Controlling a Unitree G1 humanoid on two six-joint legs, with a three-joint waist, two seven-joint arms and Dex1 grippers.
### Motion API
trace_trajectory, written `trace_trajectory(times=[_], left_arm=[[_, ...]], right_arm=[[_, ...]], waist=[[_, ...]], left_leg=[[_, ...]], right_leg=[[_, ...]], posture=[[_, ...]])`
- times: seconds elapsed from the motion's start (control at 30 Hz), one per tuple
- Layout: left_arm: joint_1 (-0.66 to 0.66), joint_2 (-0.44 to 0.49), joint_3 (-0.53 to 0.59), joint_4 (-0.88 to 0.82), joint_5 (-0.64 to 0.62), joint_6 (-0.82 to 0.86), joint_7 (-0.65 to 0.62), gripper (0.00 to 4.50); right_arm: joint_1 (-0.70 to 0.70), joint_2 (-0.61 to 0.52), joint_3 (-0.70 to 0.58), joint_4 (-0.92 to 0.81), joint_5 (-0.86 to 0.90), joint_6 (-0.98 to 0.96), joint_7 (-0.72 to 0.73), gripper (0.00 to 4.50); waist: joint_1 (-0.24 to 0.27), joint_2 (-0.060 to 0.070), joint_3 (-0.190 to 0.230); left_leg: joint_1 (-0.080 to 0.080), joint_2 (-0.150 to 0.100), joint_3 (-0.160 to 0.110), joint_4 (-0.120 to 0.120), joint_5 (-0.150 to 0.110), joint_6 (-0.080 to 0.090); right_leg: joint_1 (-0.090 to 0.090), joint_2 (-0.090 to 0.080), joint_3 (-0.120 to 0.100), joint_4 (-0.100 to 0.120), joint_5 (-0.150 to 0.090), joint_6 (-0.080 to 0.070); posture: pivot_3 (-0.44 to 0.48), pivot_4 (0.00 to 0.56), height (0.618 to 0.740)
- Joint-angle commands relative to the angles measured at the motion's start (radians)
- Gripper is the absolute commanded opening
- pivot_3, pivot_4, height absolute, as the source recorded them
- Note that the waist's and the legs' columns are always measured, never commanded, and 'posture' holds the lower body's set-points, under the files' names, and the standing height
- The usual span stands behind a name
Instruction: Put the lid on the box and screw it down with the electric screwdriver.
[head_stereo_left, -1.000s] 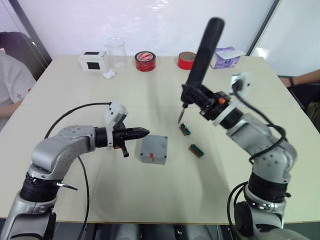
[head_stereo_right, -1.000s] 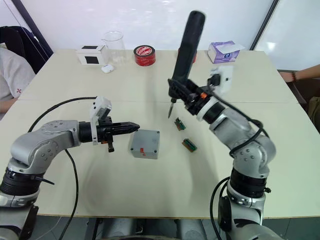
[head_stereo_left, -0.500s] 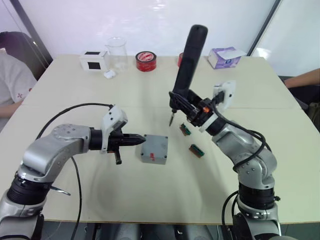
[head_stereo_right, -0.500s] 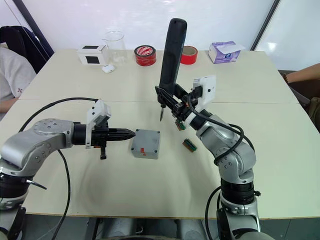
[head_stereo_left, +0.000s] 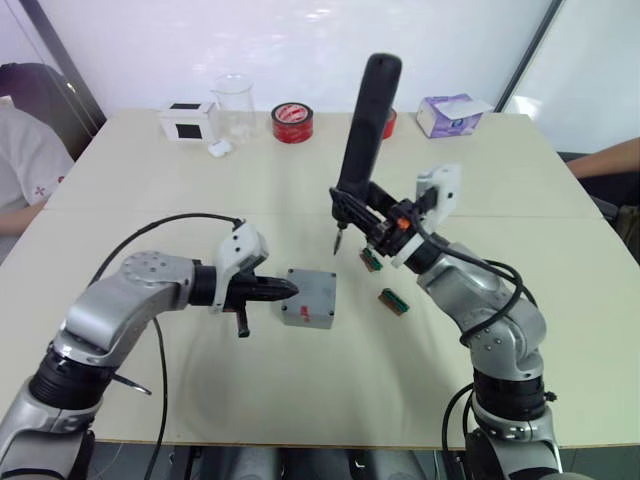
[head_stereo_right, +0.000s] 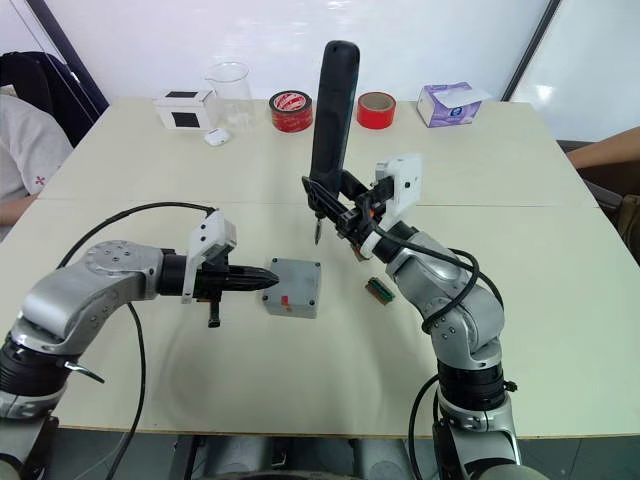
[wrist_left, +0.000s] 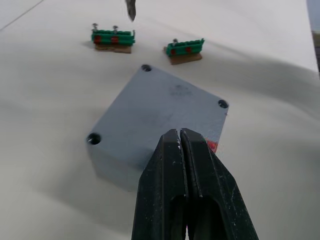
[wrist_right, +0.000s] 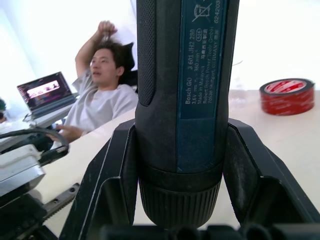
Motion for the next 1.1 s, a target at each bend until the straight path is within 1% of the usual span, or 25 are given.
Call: trace_trajectory(times=[0.03, 0.17, 0.7, 0.97, 1.1], left_arm=[[-0.020, -0.018, -0.049, 0.022, 0.065, -0.065, -0.011, 0.00], [-0.023, -0.037, -0.077, 0.054, 0.113, -0.102, -0.013, 0.00], [-0.008, -0.063, -0.079, 0.071, 0.131, -0.115, -0.025, 0.00], [0.003, -0.073, -0.067, 0.065, 0.126, -0.109, -0.015, 0.00], [0.002, -0.070, -0.066, 0.067, 0.126, -0.109, -0.020, 0.00]], right_arm=[[0.015, -0.014, 0.012, -0.069, -0.020, -0.048, 0.021, 1.77], [0.041, -0.012, 0.031, -0.063, -0.053, -0.072, 0.027, 1.77], [0.058, 0.019, 0.038, -0.032, -0.084, -0.094, 0.026, 1.77], [0.066, 0.059, 0.040, 0.004, -0.091, -0.117, 0.023, 1.77], [0.075, 0.062, 0.064, 0.017, -0.122, -0.137, 0.033, 1.77]], waist=[[-0.001, 0.000, 0.000], [-0.001, 0.000, 0.000], [-0.001, 0.000, 0.000], [-0.002, -0.001, -0.001], [-0.002, -0.001, -0.001]], left_leg=[[0.000, 0.000, 0.000, 0.000, 0.000, 0.000], [0.000, -0.001, 0.000, 0.000, 0.000, 0.000], [0.001, 0.000, 0.000, 0.001, 0.000, -0.001], [0.002, -0.001, 0.000, 0.001, 0.001, -0.002], [0.003, 0.000, 0.000, 0.001, 0.001, -0.002]], right_leg=[[0.000, 0.000, 0.000, 0.000, 0.000, 0.000], [0.000, 0.000, 0.000, 0.000, 0.000, 0.000], [0.001, 0.000, 0.000, 0.002, 0.000, 0.000], [0.001, 0.000, 0.000, 0.004, 0.000, 0.000], [0.001, 0.000, 0.000, 0.005, 0.000, 0.000]], posture=[[0.000, 0.150, 0.740], [0.000, 0.150, 0.740], [0.000, 0.150, 0.740], [0.000, 0.150, 0.740], [0.000, 0.150, 0.740]])
